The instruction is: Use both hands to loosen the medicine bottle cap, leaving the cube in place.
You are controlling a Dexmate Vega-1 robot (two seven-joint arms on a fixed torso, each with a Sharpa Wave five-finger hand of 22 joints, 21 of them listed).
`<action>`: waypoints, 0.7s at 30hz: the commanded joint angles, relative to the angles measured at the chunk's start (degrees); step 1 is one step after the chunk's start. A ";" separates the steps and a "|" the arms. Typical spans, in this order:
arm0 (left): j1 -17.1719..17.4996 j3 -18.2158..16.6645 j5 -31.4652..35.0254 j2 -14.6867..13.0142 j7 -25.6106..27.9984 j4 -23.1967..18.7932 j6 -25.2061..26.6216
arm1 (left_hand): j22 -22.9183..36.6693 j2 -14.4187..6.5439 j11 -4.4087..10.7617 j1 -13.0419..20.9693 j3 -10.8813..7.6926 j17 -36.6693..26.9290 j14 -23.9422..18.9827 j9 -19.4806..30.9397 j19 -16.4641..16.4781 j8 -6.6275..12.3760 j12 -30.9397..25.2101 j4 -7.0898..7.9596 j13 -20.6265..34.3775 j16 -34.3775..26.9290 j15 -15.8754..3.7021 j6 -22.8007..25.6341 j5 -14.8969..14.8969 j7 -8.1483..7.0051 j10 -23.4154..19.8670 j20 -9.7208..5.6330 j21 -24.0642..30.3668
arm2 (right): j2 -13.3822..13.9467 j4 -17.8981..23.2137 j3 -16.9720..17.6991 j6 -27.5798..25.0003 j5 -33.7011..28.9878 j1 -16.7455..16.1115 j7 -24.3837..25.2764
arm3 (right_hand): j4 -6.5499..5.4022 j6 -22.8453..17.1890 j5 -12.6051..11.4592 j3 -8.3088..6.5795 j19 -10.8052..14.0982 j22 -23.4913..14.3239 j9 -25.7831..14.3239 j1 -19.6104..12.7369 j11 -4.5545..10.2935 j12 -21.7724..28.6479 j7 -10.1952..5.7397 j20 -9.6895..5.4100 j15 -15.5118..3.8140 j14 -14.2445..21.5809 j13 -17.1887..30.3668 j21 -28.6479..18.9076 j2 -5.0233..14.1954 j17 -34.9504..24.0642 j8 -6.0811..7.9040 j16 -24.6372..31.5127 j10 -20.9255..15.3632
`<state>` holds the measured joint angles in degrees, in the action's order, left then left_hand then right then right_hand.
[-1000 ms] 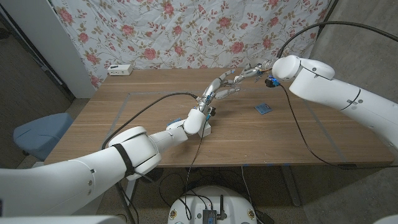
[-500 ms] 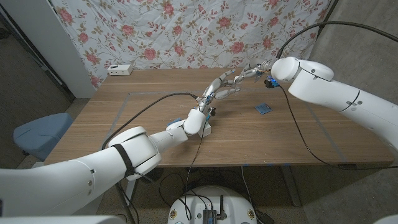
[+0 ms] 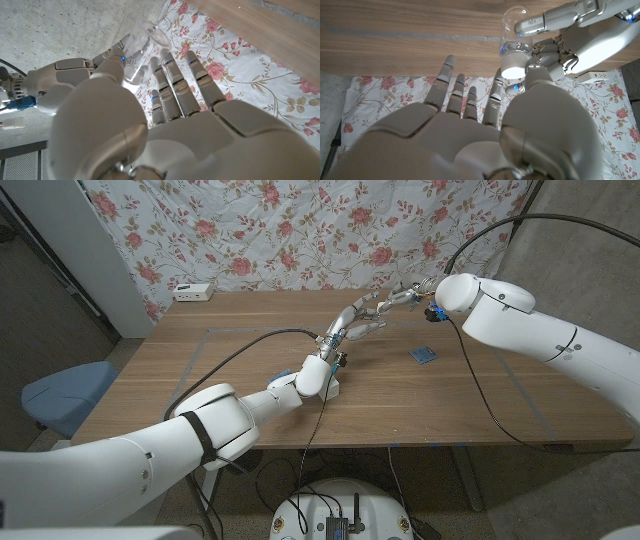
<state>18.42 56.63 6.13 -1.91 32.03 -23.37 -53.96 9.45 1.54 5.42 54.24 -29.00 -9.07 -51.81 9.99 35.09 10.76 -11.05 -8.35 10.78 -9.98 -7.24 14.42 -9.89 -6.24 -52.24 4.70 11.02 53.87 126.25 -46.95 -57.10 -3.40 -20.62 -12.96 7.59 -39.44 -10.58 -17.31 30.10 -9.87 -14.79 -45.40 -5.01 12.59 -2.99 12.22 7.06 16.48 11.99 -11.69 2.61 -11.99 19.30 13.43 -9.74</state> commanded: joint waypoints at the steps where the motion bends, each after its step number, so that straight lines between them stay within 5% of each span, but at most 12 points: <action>1: 0.10 -0.03 -0.15 0.04 -0.05 0.05 0.17 | 0.30 -0.81 2.24 -0.09 -0.54 -0.21 -0.60 0.11 -0.11 -0.06 -0.16 -0.01 0.23 0.00 -4.57 0.39 -0.28 -0.24 -2.55 -0.20 -0.09 | -0.04 0.14 0.04 -0.01 -0.01 -0.25 0.45 | 0.53 -0.67 -0.29 -0.30 0.57 -0.14 -0.15 -0.74 0.13 0.32 -0.13 -0.14 -0.01 0.55 0.05 -0.35 0.41 -0.05 0.43 0.34 -0.52; 21: 0.12 -0.09 0.04 0.01 -0.01 -0.09 0.20 | 0.30 -0.90 2.02 -0.26 -0.62 -0.24 -0.75 0.11 -0.10 -0.11 -0.13 0.04 0.22 -0.07 -4.55 0.35 -0.28 -0.32 -2.50 -0.18 -0.08 | 0.30 0.05 1.77 1.10 1.47 -1.66 1.48 | 1.66 -0.39 -0.60 -1.69 0.57 -0.11 0.05 -3.14 1.11 -0.19 -1.43 -0.05 -0.85 0.40 0.00 0.00 1.74 -0.07 0.14 0.18 -0.29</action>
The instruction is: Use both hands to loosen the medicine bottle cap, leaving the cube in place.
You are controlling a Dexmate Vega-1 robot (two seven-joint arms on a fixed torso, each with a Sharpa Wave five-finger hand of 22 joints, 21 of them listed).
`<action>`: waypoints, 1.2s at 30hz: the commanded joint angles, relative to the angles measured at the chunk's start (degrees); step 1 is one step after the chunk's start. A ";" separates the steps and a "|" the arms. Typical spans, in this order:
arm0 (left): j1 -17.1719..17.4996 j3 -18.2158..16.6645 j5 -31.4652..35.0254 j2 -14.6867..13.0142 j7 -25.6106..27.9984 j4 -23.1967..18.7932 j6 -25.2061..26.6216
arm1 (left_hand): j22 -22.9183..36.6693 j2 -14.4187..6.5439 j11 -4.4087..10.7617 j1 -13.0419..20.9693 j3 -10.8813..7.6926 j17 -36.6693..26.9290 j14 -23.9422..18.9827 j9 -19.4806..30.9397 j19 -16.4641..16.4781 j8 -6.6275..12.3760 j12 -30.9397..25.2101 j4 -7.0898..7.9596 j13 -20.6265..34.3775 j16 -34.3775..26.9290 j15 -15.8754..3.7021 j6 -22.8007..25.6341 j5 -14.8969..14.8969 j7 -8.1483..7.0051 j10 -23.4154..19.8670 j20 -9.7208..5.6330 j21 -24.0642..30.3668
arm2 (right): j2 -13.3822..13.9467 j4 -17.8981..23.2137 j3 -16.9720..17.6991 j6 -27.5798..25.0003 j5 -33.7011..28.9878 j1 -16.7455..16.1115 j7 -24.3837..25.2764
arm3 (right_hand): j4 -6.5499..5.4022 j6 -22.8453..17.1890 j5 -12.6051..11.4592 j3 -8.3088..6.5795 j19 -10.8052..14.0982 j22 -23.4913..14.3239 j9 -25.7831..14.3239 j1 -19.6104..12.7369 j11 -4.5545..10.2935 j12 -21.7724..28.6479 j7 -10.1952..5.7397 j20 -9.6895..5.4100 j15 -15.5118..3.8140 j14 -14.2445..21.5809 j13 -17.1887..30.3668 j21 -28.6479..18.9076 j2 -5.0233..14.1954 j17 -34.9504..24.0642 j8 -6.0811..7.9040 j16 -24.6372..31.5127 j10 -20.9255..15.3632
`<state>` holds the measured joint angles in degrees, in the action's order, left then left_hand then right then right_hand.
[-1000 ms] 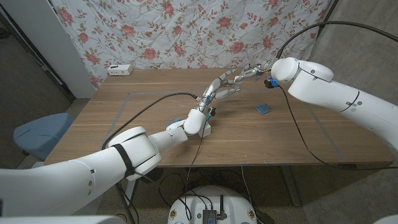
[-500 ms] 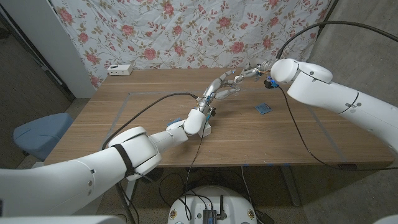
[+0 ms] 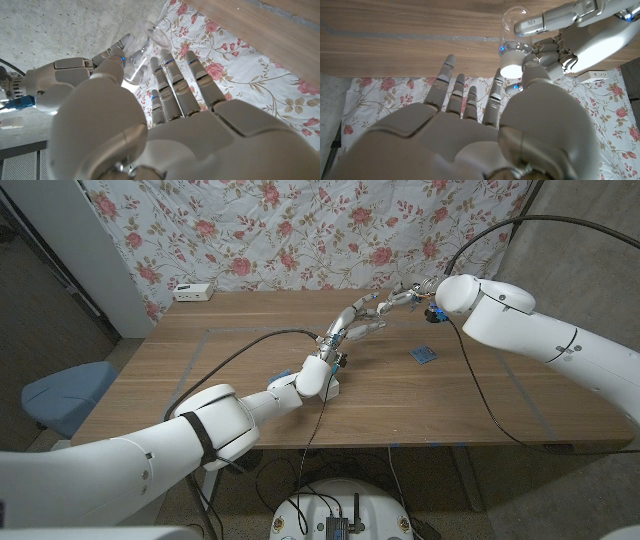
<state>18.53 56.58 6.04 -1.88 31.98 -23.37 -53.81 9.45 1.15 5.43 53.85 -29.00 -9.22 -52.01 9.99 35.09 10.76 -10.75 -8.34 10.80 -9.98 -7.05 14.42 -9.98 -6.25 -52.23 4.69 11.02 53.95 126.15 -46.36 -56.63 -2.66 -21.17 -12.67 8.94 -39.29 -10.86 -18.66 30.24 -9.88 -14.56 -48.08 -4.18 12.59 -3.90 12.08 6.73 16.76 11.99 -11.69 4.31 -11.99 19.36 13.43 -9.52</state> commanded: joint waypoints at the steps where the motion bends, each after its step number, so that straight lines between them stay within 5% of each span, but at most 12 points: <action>1: 0.02 -0.05 0.11 0.00 0.05 -0.09 0.02 | 0.31 -0.48 2.04 0.14 -0.59 -0.10 -0.59 0.11 -0.12 -0.11 -0.42 0.01 0.20 -0.09 -4.74 0.34 -0.19 -0.30 -2.49 -0.18 -0.09 | 0.28 0.21 1.16 0.68 0.65 -1.12 1.25 | 0.30 -0.60 -0.31 -0.35 0.45 -0.10 -0.17 -0.45 0.24 -0.17 -0.50 0.08 -0.61 0.18 0.00 0.00 0.06 -0.07 0.09 0.21 -0.59; 36: 0.22 -0.07 0.98 -0.13 1.01 -0.41 -0.30 | 0.31 -0.38 2.34 0.10 -0.77 -0.07 -0.66 0.11 -0.12 -0.11 -0.47 -0.16 0.20 -0.04 -4.80 0.36 -0.19 -0.38 -2.63 -0.15 -0.09 | 0.56 1.46 2.36 1.35 0.48 -2.21 2.48 | 0.19 -2.48 -0.19 -0.24 0.99 -0.10 0.01 -0.50 0.83 -0.10 -0.96 0.03 -1.04 0.59 -0.04 0.06 0.04 -0.16 0.65 0.33 -1.75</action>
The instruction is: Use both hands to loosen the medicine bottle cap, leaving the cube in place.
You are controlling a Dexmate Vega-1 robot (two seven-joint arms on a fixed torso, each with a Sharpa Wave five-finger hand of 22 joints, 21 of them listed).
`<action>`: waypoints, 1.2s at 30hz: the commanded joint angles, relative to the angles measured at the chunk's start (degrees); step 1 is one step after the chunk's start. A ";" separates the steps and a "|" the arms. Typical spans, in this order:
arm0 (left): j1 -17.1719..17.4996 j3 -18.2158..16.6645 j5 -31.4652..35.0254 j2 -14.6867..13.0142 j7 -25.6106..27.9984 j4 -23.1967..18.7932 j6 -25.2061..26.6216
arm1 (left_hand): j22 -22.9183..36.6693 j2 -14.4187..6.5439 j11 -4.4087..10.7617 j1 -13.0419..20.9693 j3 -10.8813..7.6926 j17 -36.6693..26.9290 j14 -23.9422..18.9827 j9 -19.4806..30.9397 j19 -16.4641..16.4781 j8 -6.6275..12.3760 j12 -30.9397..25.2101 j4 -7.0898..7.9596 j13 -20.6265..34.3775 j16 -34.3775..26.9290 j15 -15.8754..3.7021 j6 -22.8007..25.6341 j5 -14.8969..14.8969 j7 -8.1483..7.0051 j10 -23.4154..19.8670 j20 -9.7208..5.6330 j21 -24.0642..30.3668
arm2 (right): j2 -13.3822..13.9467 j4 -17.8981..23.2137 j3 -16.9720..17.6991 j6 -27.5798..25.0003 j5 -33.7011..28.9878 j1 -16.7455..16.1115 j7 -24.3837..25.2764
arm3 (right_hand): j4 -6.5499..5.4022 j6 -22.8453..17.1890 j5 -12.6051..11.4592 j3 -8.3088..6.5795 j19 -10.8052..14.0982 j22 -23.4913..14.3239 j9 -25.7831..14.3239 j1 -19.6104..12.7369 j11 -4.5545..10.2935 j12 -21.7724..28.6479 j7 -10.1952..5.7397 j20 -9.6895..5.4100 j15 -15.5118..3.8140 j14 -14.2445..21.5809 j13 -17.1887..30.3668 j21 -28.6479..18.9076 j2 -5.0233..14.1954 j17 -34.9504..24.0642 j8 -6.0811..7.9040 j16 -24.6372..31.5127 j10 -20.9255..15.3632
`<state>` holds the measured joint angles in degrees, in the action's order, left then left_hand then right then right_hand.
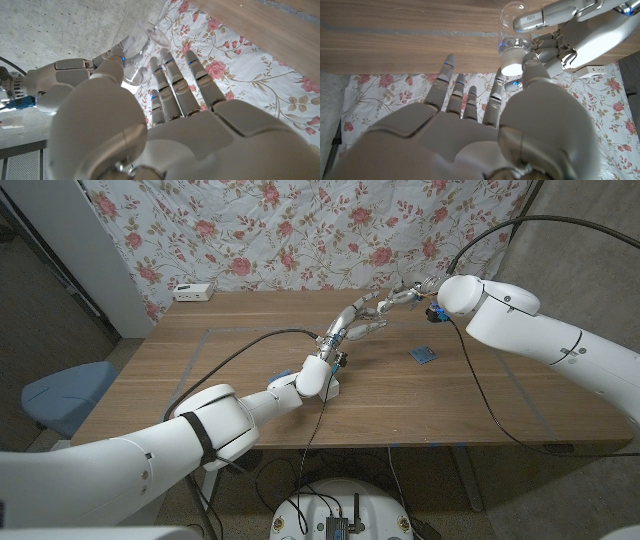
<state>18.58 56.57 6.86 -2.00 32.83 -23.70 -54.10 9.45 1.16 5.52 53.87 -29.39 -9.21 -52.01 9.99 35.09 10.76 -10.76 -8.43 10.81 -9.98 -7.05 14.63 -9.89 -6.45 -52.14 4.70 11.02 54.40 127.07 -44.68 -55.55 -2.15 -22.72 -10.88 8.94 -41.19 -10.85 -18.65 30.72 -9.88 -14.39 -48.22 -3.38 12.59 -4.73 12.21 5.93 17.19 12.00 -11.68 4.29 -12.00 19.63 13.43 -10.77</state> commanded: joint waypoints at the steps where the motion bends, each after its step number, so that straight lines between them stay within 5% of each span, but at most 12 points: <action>1: 0.18 -0.07 0.16 -0.01 0.18 -0.07 -0.02 | 0.31 -0.41 2.28 0.06 -0.39 -0.09 -0.67 0.11 -0.12 -0.11 -0.43 -0.06 0.19 -0.04 -4.79 0.15 -0.28 -0.16 -2.65 -0.16 -0.09 | 0.10 0.57 0.72 0.26 -0.04 -0.71 0.77 | 0.18 -0.57 -0.20 -0.25 0.53 -0.10 -0.17 -0.35 0.12 -0.08 -0.10 -0.10 -0.18 0.21 -0.05 0.06 0.06 -0.16 0.37 0.34 -0.59; 17: -0.02 -0.06 -0.18 0.07 -0.13 0.22 0.20 | 0.31 -0.42 2.23 0.01 -0.46 -0.09 -0.61 0.11 -0.15 -0.14 -0.45 -0.05 0.20 -0.02 -4.78 0.06 -0.28 -0.08 -2.69 -0.15 -0.10 | -0.16 0.40 0.39 0.01 -0.12 -0.60 0.71 | 0.11 -0.48 -0.17 -0.22 0.67 -0.09 -0.09 -0.33 0.15 -0.08 -0.14 -0.11 -0.22 0.39 -0.07 0.10 0.14 -0.21 0.25 0.40 -1.06; 36: -0.24 0.22 -0.49 0.13 -0.14 0.47 0.34 | 0.31 -0.38 2.13 0.02 -0.49 -0.10 -0.66 0.11 -0.10 -0.11 -0.44 -0.11 0.20 -0.04 -4.78 0.11 -0.27 -0.20 -2.65 -0.12 -0.08 | -0.01 -0.16 -0.83 -0.50 0.09 1.23 -1.68 | -1.21 10.00 0.63 2.35 -0.86 -0.15 0.36 4.42 -1.75 -1.44 3.47 0.06 1.47 -1.44 0.01 0.71 -2.57 -0.19 -4.75 -0.77 2.29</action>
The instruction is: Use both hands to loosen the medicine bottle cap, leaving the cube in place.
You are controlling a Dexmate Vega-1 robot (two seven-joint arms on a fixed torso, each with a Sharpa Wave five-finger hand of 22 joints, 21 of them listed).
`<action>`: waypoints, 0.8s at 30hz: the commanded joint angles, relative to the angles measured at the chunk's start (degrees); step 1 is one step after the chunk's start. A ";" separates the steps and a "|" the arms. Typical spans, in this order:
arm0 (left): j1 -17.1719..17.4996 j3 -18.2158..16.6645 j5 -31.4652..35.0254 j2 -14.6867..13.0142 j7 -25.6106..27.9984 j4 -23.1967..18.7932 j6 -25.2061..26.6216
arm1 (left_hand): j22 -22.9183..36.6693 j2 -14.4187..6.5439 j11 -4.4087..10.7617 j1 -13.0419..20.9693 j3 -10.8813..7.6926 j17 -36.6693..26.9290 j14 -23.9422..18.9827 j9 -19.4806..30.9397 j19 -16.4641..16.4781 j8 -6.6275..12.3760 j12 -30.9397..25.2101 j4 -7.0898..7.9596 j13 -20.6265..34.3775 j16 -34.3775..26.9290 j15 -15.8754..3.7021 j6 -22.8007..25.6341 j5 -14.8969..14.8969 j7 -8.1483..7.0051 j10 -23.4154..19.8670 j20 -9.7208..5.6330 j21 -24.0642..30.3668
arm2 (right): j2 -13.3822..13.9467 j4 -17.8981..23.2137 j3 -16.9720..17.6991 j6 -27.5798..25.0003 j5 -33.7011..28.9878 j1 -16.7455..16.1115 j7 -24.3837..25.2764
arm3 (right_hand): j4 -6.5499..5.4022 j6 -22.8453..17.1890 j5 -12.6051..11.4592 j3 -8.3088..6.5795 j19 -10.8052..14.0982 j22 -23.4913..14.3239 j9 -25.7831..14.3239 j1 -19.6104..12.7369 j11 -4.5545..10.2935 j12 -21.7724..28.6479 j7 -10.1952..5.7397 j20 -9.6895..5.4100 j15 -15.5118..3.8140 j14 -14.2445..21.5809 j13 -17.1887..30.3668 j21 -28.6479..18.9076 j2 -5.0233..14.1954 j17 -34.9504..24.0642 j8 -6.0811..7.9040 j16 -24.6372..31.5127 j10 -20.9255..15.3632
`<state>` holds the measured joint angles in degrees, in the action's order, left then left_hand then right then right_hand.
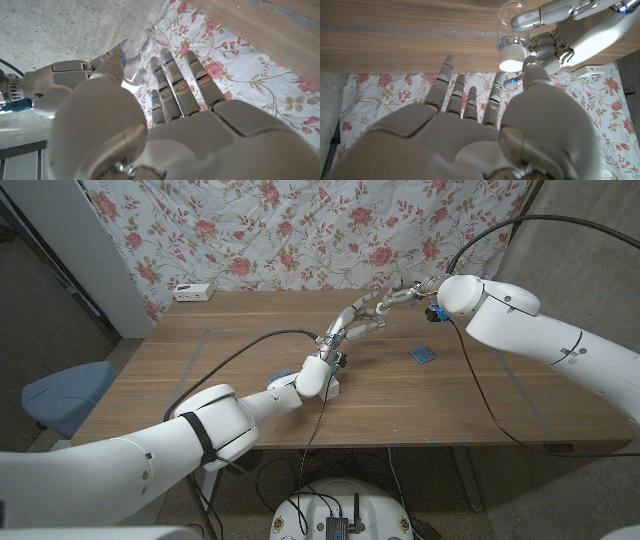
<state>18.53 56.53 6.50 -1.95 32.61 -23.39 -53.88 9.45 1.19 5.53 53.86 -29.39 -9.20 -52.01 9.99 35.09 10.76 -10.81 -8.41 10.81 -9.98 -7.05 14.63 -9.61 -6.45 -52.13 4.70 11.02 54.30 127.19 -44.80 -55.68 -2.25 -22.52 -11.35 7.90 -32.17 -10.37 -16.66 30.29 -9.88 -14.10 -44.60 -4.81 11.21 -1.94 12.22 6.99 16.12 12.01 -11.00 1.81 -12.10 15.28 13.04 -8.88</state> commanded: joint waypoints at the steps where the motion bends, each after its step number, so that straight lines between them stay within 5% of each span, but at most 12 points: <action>1: -0.20 0.27 -0.12 0.09 0.18 0.17 0.11 | 0.31 -0.38 2.14 0.03 -0.48 -0.10 -0.65 0.11 -0.11 -0.11 -0.39 -0.14 0.20 -0.04 -4.78 0.11 -0.54 -0.19 -2.66 -0.12 -0.08 | 0.16 -0.27 -0.93 -0.40 0.00 1.24 -1.34 | -0.34 1.60 0.22 0.58 -0.54 -0.15 0.09 1.29 -0.44 -0.05 0.98 0.07 0.48 -0.44 0.02 0.05 -0.25 -0.11 -0.70 -0.41 0.51; 11: -0.48 0.61 -0.19 0.26 0.62 0.45 0.28 | 0.31 -0.50 1.94 0.14 -0.54 -0.14 -0.78 0.11 -0.18 -0.11 -0.40 -0.17 0.20 -0.11 -4.91 0.09 -0.55 -0.06 -2.70 -0.21 -0.11 | -0.30 -0.97 -1.97 -1.56 -0.61 2.66 -2.02 | -1.34 1.05 0.33 1.87 -0.18 -0.12 -0.04 4.20 -1.72 0.23 3.05 -0.12 1.06 -0.39 0.06 -0.16 -1.02 -0.18 -0.60 -0.41 0.33; 24: -0.93 1.10 -0.97 0.51 0.23 0.80 0.85 | 0.31 -0.41 2.12 0.26 -0.50 -0.14 -0.92 0.11 -0.04 -0.05 -0.48 -0.27 0.20 -0.13 -4.92 0.28 -0.53 -0.27 -2.97 -0.40 -0.05 | -1.19 -1.85 -5.27 -4.28 -2.09 5.75 -3.90 | -1.72 -1.23 0.18 2.70 0.13 -0.09 -0.36 5.87 -2.22 0.37 3.67 -0.07 1.47 -0.15 0.07 -0.23 -1.63 -0.16 0.36 -0.38 0.08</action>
<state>17.90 57.29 6.10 -1.58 33.08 -22.83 -53.43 9.45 1.53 5.32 53.85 -29.69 -9.20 -52.55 9.99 35.09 10.76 -11.06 -8.61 10.79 -9.98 -7.36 14.62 -9.79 -6.45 -52.34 4.69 11.02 53.79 126.09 -47.98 -58.41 -3.59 -18.79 -14.18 6.33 -32.77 -10.15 -14.28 30.23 -9.89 -14.26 -39.03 -6.68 11.22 1.63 12.29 8.31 15.85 12.01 -11.01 0.32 -12.13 15.07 12.71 -8.71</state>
